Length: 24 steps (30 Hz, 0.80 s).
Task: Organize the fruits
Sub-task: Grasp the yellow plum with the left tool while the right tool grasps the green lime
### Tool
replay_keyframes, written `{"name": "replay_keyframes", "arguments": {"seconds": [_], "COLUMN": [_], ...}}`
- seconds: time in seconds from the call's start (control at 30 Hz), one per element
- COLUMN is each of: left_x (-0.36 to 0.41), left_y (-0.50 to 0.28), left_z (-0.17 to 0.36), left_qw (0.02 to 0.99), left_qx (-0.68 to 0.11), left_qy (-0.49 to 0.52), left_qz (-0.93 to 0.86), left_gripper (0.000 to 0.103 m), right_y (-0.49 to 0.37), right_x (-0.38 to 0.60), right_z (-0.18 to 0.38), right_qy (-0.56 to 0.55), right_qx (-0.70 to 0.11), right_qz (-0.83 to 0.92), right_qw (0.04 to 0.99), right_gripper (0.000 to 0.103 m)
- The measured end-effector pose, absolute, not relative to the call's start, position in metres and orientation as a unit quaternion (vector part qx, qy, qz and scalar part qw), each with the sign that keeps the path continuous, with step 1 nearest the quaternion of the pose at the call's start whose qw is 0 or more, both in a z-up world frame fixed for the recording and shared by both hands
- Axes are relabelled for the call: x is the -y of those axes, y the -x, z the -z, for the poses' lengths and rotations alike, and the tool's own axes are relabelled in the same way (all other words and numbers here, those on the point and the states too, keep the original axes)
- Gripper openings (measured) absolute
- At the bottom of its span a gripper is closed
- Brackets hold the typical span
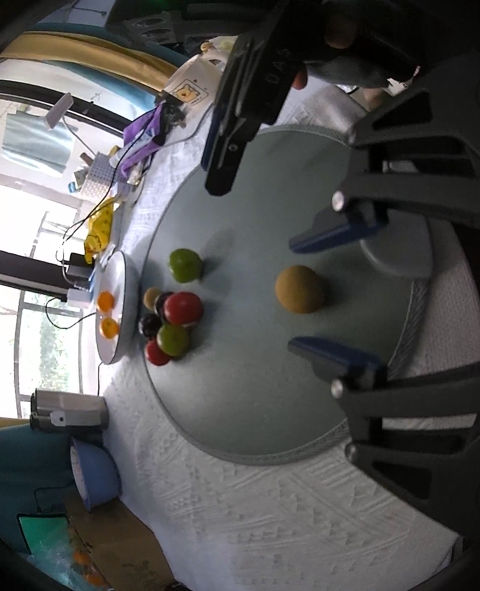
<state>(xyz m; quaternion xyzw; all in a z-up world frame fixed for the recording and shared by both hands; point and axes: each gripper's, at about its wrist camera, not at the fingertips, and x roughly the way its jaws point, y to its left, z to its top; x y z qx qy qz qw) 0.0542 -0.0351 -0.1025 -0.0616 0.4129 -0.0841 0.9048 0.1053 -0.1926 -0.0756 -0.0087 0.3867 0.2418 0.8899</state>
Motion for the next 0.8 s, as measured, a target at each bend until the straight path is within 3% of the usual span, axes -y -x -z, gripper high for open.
{"name": "replay_keyframes", "arguments": {"seconds": [0.03, 0.1, 0.6, 0.8], "left_x": [0.035, 0.037, 0.009, -0.005], "left_y": [-0.055, -0.056, -0.073, -0.085], "left_z": [0.103, 0.103, 0.091, 0.09], "left_qw": [0.905, 0.905, 0.914, 0.916], "left_qx": [-0.413, -0.413, -0.392, -0.389], "left_qy": [0.06, 0.055, 0.07, 0.076], "left_qz": [0.086, 0.092, 0.074, 0.062], "left_gripper": [0.04, 0.028, 0.027, 0.027], "right_y": [-0.107, -0.11, -0.148, -0.164], "right_x": [0.192, 0.191, 0.157, 0.146], "right_z": [0.077, 0.078, 0.082, 0.087], "right_qy": [0.009, 0.009, 0.031, 0.038], "right_qx": [-0.389, -0.392, -0.405, -0.415], "right_qz": [-0.242, -0.241, -0.265, -0.268], "right_qw": [0.889, 0.888, 0.875, 0.868], "right_gripper": [0.044, 0.044, 0.044, 0.051]}}
